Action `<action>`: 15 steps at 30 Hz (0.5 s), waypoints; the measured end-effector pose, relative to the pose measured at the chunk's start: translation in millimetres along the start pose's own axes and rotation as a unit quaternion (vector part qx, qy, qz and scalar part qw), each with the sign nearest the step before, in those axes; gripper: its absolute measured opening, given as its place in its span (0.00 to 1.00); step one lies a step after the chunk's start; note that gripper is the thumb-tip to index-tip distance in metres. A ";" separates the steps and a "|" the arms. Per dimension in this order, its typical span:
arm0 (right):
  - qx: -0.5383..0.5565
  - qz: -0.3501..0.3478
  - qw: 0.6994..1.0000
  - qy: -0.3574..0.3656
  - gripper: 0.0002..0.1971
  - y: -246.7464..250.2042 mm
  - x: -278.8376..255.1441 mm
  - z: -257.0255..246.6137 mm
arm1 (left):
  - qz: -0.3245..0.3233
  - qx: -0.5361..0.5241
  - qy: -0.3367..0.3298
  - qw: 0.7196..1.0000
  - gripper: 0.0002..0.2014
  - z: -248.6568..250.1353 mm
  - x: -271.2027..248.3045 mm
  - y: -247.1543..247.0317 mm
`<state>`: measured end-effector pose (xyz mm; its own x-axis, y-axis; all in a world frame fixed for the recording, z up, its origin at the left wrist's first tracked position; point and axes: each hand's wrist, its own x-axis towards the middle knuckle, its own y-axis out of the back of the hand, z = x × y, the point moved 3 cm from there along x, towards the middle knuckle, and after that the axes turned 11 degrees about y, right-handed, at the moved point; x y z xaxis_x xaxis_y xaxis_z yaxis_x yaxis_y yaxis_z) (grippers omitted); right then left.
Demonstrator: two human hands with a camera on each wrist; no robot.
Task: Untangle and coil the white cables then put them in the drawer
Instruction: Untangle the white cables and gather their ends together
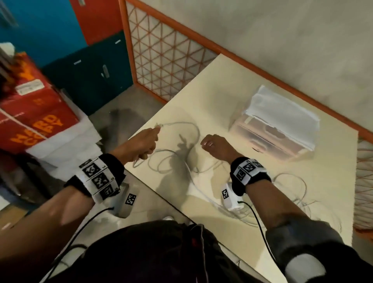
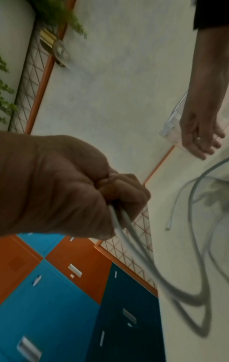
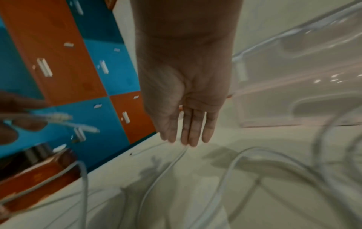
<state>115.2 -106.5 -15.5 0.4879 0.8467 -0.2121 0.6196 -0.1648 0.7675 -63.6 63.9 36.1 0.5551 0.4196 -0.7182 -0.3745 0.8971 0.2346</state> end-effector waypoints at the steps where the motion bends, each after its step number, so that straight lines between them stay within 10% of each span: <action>1: -0.006 0.005 1.000 -0.005 0.12 -5.3 9.9 -0.1 | 0.001 -0.020 0.003 1.000 0.17 -0.6 -0.2 -0.5; 9: 0.024 0.085 0.979 -0.185 0.38 -40.4 50.0 -1.8 | -0.011 -0.014 -0.073 0.997 0.17 -12.0 6.9 -12.7; 15: 0.129 0.154 0.957 -0.210 0.10 -32.5 53.8 11.7 | -0.025 -0.001 -0.058 0.998 0.15 -15.2 18.6 -15.9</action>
<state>128.5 -61.5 -58.9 0.8423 0.4690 -0.2656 0.5113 -0.5397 0.6688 -58.6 55.2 9.0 0.6549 0.3873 -0.6489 -0.3451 0.9172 0.1990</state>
